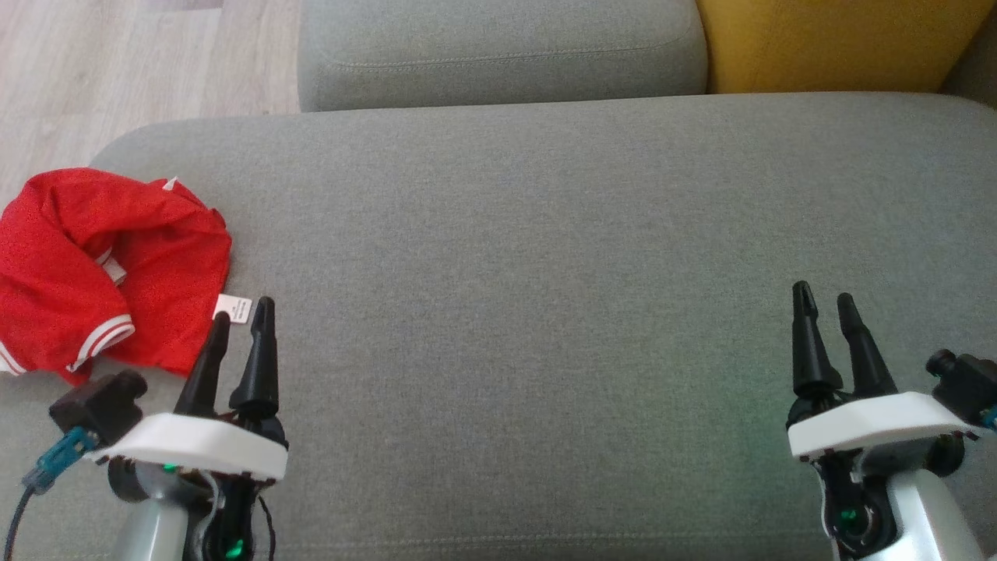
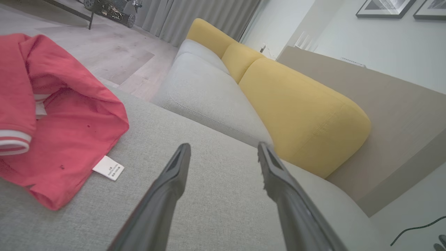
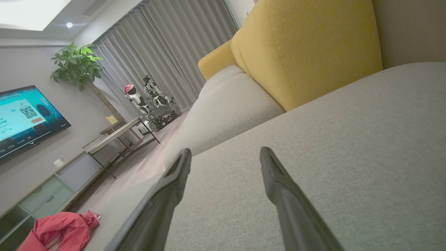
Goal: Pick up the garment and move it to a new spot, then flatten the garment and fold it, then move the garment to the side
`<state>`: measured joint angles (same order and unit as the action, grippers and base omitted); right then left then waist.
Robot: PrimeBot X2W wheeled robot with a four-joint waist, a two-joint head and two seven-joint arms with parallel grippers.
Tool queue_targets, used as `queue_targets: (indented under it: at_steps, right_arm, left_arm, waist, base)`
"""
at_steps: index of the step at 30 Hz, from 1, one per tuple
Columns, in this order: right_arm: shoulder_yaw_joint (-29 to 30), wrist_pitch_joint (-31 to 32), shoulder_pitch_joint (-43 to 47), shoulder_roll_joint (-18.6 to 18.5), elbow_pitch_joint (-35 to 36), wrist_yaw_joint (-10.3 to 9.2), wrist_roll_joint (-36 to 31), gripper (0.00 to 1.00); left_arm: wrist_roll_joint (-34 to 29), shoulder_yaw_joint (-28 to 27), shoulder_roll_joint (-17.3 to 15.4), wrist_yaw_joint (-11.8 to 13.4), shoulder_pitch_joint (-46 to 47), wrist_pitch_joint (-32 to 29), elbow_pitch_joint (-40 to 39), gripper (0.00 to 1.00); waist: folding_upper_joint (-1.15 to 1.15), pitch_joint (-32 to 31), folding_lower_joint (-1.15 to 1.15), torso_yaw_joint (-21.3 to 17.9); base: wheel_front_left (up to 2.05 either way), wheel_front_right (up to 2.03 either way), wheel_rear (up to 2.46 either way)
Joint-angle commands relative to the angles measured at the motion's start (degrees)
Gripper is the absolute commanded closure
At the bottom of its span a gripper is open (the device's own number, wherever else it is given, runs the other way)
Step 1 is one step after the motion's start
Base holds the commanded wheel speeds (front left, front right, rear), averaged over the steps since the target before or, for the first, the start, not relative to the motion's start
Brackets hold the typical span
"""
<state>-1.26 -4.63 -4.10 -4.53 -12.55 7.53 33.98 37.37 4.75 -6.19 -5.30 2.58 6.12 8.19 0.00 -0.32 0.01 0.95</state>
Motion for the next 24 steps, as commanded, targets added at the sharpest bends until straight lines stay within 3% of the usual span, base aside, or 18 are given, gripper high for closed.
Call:
queue_targets:
  at_steps: [1,24]
  right_arm:
    - [-1.0,-0.6,-2.9,-0.9,1.8,-0.03,-1.9,0.00]
    - [-1.0,-2.2,-2.7,0.3,-0.4,-0.03,-18.7,0.00]
  left_arm:
    - [-1.8,-1.0,-1.4,0.4,3.2,0.7,-2.0,0.00]
    - [-17.4,2.0,-2.6,2.7,2.9,4.5,1.0,0.00]
  waist:
    - [0.00,0.0,0.00,0.0]
    - [0.00,-0.1,0.00,0.2]
  base:
    - [0.00,0.00,0.00]
    - [0.00,0.00,0.00]
